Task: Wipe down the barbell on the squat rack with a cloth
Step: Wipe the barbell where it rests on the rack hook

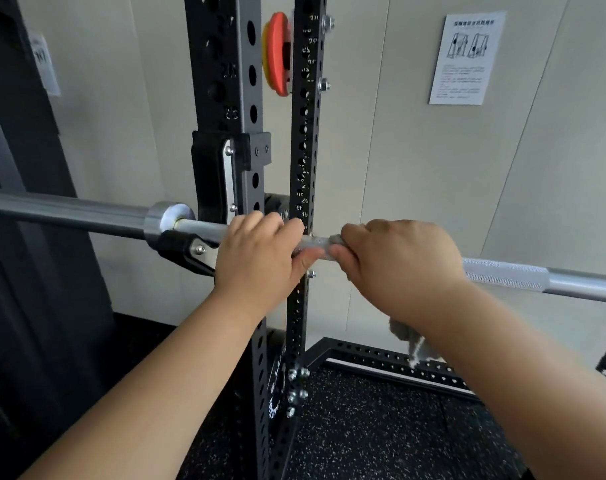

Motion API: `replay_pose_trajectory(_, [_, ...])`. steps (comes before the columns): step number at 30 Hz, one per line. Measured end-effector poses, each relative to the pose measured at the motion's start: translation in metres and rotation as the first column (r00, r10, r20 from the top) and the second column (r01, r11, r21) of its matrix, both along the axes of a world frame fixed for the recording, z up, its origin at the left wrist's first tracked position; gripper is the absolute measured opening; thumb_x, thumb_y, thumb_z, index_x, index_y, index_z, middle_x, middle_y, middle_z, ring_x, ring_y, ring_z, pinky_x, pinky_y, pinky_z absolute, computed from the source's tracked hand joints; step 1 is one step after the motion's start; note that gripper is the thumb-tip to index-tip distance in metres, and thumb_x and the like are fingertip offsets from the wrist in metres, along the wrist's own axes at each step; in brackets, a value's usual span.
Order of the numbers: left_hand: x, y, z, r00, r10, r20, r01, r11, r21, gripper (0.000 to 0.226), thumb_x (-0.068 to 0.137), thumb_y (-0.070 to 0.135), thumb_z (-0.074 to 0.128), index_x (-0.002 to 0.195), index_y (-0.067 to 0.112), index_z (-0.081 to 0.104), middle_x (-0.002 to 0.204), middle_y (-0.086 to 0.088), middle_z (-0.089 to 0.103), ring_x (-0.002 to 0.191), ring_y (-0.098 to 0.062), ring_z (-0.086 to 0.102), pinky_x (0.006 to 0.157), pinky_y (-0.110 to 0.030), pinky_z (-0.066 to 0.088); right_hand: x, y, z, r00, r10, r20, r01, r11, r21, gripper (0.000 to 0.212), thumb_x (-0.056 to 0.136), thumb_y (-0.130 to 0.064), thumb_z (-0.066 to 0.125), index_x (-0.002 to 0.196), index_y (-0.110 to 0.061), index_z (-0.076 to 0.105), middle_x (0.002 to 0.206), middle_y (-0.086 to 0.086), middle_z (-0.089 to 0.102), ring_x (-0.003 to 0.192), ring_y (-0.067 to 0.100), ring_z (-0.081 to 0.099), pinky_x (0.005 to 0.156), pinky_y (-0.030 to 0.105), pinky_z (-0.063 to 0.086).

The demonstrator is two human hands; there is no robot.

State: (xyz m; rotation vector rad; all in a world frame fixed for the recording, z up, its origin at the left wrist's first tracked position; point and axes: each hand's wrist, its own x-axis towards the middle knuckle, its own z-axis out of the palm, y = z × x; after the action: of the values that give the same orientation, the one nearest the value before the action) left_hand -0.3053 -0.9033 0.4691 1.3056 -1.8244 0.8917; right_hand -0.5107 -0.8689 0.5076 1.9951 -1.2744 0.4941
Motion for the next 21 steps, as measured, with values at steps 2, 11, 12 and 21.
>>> replay_pose_trajectory(2, [-0.006, 0.001, 0.011, 0.999, -0.01, -0.042, 0.012, 0.999, 0.046, 0.053, 0.108, 0.051, 0.023, 0.069, 0.024, 0.046, 0.062, 0.002, 0.053, 0.063, -0.028, 0.052, 0.071, -0.041, 0.043, -0.008, 0.004, 0.002, 0.999, 0.013, 0.029, -0.013, 1.0, 0.022, 0.054, 0.101, -0.063, 0.016, 0.096, -0.03, 0.058, 0.073, -0.008, 0.052, 0.059, 0.021, 0.048, 0.047, 0.025, 0.02])
replay_pose_trajectory(11, [-0.012, 0.007, 0.04, 0.997, 0.08, -0.007, -0.073, 0.938, 0.338, 0.061, 0.107, 0.045, 0.027, 0.062, 0.017, 0.056, 0.057, -0.001, 0.054, 0.054, -0.02, 0.052, 0.059, -0.034, 0.043, -0.024, 0.014, 0.007, 0.993, -0.089, 0.083, 0.086, 0.996, 0.039, 0.06, 0.102, -0.062, 0.012, 0.084, -0.028, 0.058, 0.066, -0.007, 0.052, 0.058, 0.022, 0.051, 0.05, 0.028, 0.031])
replay_pose_trajectory(12, [-0.012, 0.008, 0.042, 0.997, 0.074, -0.001, -0.069, 0.933, 0.352, 0.061, 0.107, 0.045, 0.027, 0.063, 0.016, 0.057, 0.058, -0.002, 0.055, 0.056, -0.021, 0.053, 0.061, -0.035, 0.045, -0.018, 0.009, 0.003, 0.997, -0.052, 0.049, 0.05, 0.998, 0.03, 0.058, 0.103, -0.06, 0.013, 0.088, -0.029, 0.059, 0.068, -0.007, 0.053, 0.059, 0.022, 0.052, 0.05, 0.028, 0.028])
replay_pose_trajectory(21, [-0.012, 0.009, 0.051, 0.999, 0.043, 0.025, -0.05, 0.872, 0.487, 0.058, 0.107, 0.047, 0.024, 0.059, 0.021, 0.046, 0.057, 0.001, 0.051, 0.056, -0.022, 0.052, 0.064, -0.036, 0.049, -0.037, 0.015, 0.01, 0.994, 0.033, 0.105, -0.045, 0.992, 0.115, 0.057, 0.097, -0.074, 0.017, 0.091, -0.031, 0.055, 0.073, -0.008, 0.06, 0.065, 0.018, 0.059, 0.053, 0.028, 0.043])
